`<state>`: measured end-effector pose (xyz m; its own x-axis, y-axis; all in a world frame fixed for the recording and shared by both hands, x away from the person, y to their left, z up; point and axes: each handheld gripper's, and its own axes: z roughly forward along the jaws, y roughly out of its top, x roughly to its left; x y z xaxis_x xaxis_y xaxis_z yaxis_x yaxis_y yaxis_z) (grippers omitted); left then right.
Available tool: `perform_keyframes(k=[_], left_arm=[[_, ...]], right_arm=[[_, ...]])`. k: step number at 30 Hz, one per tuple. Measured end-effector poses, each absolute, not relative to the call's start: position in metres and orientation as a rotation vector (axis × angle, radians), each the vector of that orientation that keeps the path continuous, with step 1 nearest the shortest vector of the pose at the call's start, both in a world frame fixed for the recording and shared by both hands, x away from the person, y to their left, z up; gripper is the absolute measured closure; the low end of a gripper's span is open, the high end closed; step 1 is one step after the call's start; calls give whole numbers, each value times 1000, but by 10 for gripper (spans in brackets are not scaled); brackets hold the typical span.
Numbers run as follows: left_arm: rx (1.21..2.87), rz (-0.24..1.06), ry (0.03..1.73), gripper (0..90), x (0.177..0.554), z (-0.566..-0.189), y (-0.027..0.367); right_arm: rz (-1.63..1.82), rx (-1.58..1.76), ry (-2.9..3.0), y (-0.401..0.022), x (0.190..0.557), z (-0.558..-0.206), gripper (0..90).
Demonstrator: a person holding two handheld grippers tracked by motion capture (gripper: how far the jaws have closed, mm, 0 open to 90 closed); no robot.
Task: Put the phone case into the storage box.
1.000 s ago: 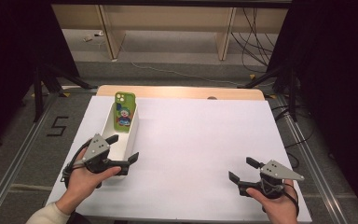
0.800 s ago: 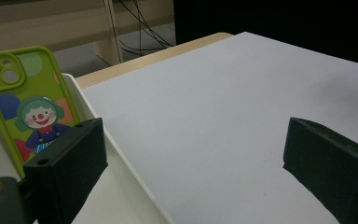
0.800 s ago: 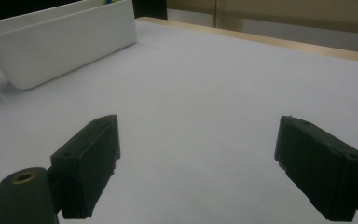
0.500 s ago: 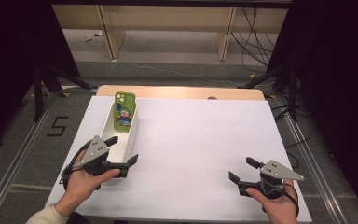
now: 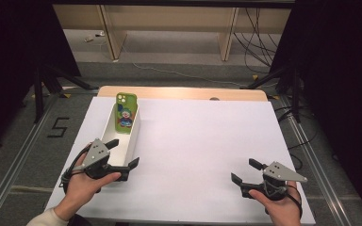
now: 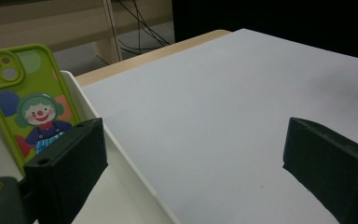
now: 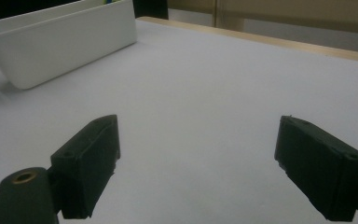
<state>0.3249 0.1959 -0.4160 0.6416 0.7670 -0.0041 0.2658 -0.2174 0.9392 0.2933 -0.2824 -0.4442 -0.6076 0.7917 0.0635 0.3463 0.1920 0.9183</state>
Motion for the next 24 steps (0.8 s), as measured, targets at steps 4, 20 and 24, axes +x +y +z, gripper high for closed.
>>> perform_keyframes(k=[4, 20, 24], left_arm=[[1779, 579, 834, 58, 324, -416, 196], [1782, 576, 828, 60, 324, -417, 197], [1774, 573, 828, 60, 324, -417, 197]], right_arm=[[1401, 1063, 2046, -282, 293, -444, 152], [1405, 1061, 2044, -283, 294, -445, 153], [1404, 1060, 2044, -283, 294, -445, 152]])
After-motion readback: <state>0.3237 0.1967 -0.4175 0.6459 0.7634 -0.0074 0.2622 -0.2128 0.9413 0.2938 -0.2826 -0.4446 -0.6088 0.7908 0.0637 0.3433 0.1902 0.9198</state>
